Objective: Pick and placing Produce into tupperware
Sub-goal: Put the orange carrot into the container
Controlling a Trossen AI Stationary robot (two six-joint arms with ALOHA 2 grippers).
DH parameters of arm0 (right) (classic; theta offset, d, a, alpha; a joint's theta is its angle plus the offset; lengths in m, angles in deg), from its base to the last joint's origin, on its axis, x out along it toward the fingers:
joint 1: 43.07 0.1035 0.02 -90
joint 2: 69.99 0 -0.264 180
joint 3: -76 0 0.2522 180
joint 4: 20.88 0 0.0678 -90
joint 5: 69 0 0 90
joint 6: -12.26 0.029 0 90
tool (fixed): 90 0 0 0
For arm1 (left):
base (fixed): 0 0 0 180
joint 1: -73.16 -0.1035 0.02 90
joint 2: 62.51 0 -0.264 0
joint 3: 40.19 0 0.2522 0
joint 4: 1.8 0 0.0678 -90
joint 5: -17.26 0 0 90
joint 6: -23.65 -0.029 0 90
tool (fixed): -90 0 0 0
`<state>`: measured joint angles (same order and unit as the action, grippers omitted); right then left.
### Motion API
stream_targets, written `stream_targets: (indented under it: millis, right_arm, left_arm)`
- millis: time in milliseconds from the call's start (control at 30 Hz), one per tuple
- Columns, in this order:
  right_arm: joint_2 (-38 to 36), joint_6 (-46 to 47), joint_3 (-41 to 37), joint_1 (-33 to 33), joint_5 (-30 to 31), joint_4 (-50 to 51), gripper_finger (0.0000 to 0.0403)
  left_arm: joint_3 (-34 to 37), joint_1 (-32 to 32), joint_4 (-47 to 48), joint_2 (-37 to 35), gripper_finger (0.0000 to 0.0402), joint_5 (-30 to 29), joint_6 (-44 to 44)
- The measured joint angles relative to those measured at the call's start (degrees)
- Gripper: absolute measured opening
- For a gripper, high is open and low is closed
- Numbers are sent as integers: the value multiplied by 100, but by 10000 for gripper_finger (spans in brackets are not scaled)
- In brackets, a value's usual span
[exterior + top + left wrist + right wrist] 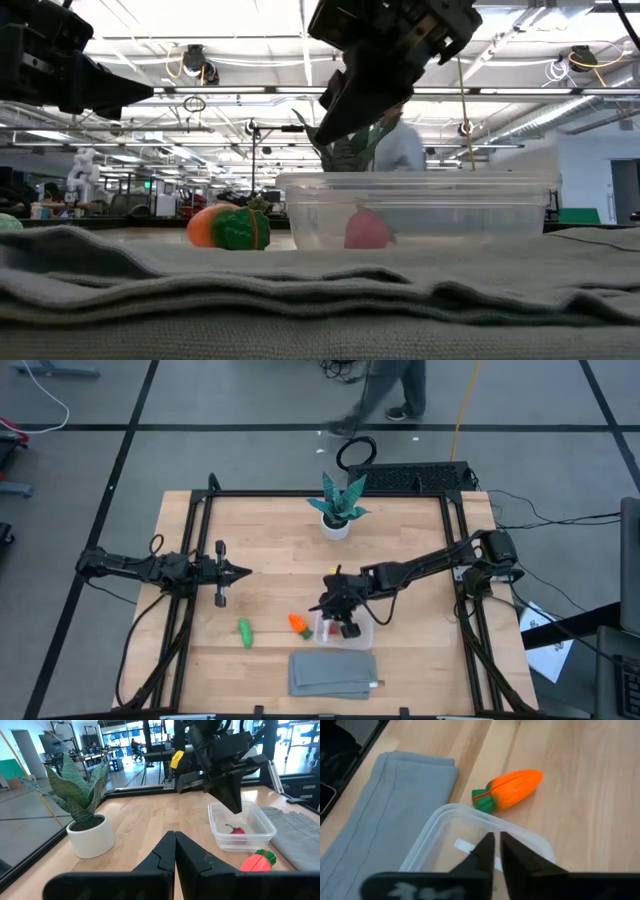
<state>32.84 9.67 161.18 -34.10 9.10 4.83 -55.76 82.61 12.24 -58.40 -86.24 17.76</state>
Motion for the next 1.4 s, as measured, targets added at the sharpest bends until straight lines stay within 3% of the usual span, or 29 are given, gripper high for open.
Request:
stream_targets:
  millis: [367,567,933,1400]
  right_arm:
    - [-474,22,0,-120,37,-442,2]
    - [-1225,-167,-105,-119,729,-535,0]
    - [-2426,326,-1676,-457,837,-1928,0]
    - [-4064,160,-2950,-563,1666,-2615,0]
  left_arm:
    - [0,0,0,0,10,-2,0]
    - [0,0,-2,1,10,-2,-1]
    - [0,0,-21,1,10,-34,5]
    - [0,0,-37,0,10,-65,20]
